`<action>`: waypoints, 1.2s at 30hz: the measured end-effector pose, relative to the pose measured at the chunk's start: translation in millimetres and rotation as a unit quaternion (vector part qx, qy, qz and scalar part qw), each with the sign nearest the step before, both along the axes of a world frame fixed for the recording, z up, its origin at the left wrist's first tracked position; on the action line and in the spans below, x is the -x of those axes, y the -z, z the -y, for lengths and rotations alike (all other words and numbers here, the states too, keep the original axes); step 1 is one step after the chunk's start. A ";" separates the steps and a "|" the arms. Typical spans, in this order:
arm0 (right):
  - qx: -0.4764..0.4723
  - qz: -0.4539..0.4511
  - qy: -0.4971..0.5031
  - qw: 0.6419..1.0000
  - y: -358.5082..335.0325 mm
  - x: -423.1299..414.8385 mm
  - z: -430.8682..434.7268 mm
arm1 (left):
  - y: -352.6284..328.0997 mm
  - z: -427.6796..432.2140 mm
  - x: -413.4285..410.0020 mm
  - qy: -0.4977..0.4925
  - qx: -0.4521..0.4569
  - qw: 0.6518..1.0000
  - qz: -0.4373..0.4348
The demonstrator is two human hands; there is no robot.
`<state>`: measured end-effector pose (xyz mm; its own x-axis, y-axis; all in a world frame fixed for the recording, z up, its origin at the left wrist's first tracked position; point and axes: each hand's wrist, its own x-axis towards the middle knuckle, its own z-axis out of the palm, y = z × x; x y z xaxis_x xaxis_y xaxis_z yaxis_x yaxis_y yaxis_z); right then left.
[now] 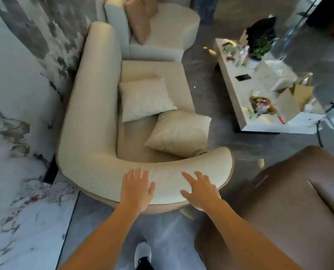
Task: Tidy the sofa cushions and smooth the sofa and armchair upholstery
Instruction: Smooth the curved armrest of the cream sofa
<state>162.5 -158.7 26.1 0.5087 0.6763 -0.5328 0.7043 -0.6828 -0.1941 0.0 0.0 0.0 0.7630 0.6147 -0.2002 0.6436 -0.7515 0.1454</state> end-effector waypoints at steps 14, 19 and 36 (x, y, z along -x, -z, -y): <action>-0.226 0.201 0.036 0.952 147.9 10.1 -15.0 | 132.0 -1.4 5.1 -0.051 -0.128 0.969 0.203; -0.258 0.166 0.062 0.950 144.3 9.3 -20.0 | 130.6 -3.6 4.8 -0.041 -0.177 0.941 0.286; -0.238 0.225 0.037 0.944 154.2 -57.5 -160.6 | 129.5 -145.7 -68.2 -0.080 -0.160 0.949 0.258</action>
